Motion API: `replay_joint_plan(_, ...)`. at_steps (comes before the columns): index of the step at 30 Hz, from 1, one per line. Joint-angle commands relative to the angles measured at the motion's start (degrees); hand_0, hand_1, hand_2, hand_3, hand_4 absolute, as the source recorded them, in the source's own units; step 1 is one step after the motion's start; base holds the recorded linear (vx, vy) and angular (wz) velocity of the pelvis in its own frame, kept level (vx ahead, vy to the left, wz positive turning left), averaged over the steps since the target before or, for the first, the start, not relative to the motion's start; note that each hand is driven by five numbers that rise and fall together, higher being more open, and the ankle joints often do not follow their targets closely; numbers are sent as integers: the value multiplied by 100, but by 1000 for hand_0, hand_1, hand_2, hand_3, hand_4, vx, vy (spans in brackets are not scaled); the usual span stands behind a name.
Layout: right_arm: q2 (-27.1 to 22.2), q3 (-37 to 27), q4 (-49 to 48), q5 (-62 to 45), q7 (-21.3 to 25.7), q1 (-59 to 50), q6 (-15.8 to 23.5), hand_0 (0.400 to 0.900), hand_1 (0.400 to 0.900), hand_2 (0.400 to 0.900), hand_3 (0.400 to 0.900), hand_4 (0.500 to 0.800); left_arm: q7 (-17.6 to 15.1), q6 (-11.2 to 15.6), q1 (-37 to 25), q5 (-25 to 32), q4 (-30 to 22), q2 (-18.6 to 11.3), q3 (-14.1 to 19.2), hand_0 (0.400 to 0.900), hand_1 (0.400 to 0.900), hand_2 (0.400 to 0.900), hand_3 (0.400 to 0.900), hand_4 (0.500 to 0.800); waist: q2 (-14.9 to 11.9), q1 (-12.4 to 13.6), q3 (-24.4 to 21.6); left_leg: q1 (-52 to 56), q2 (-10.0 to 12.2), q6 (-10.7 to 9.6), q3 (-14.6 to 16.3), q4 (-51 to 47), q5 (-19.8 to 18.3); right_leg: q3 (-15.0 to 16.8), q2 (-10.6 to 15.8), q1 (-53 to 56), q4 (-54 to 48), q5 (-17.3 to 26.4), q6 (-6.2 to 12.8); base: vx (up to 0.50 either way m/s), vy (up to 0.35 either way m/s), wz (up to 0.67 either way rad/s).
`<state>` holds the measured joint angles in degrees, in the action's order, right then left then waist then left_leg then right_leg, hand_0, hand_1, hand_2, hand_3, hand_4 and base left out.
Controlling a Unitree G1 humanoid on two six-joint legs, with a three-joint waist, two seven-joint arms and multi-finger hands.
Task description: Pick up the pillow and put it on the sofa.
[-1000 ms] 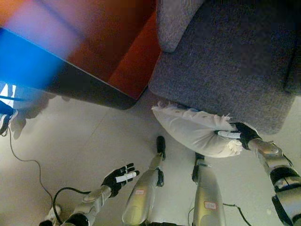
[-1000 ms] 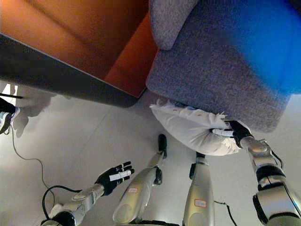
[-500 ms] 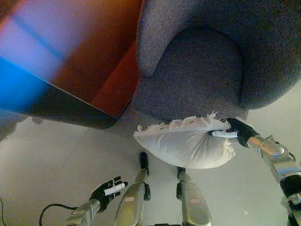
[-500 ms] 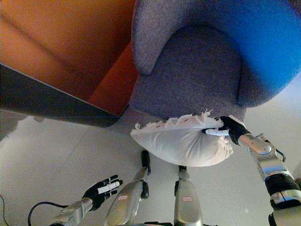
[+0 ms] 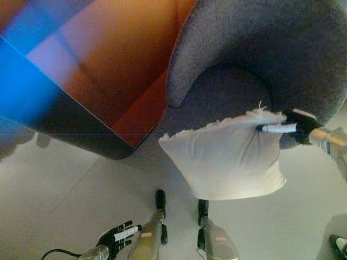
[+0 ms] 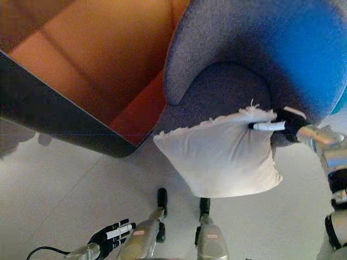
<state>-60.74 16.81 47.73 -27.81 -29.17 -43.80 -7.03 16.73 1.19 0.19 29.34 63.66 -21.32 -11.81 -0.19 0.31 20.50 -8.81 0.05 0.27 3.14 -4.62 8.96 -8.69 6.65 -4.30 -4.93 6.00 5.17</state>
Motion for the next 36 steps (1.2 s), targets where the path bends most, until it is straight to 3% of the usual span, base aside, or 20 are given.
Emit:
replay_joint_plan(1,-812,66,426,-1005,159,-1935,318,400,400,400,400,500,27,-53,520,-393,523,-166,-238,900,900,900,900,800,-356,335,-977,558,-133,-273,257,177,-1143,-216,-173,-44,398,-533,118,111,-41,11)
replay_joint_plan(10,-1023,669,1369,-1032,215,-3000,-238,400,400,400,400,500,-33,-108,629,-686,767,-195,-89,900,900,900,900,800,-573,514,-1207,673,-76,-300,183,201,-1184,-262,-251,239,257,-551,64,98,-65,9)
replay_joint_plan(12,-996,783,1536,-878,536,-3112,-503,406,406,406,406,504,-44,-128,625,-710,788,-196,-99,900,900,900,900,800,-593,554,-1224,680,-72,-303,157,198,-1181,-261,-263,269,239,-552,52,52,-50,5)
replay_joint_plan(13,-981,813,1599,-789,702,-3150,-603,724,724,724,724,694,-44,-124,625,-729,796,-189,-90,900,900,900,900,800,-591,561,-1222,686,-70,-305,153,199,-1184,-263,-265,281,232,-552,50,49,-56,9)
replay_joint_plan(14,-951,807,1721,-661,650,-3141,-702,900,900,900,900,800,-45,-91,643,-769,808,-176,-70,900,900,900,900,800,-599,583,-1214,699,-61,-311,153,205,-1192,-269,-268,307,208,-548,49,36,-45,6)
replay_joint_plan(17,-851,963,1843,-651,595,-3283,-984,900,900,900,900,800,-91,-75,619,-720,797,-152,-110,900,900,900,900,800,-602,621,-1193,686,-58,-330,138,181,-1155,-277,-281,322,164,-529,32,6,-16,3)
replay_joint_plan(36,-911,1155,2224,-395,538,-3427,-1055,900,900,900,900,800,-35,-113,464,-614,707,-137,-208,900,900,900,900,800,-427,595,-1078,641,-75,-349,126,89,-1106,-273,-240,221,125,-524,32,-13,0,1)
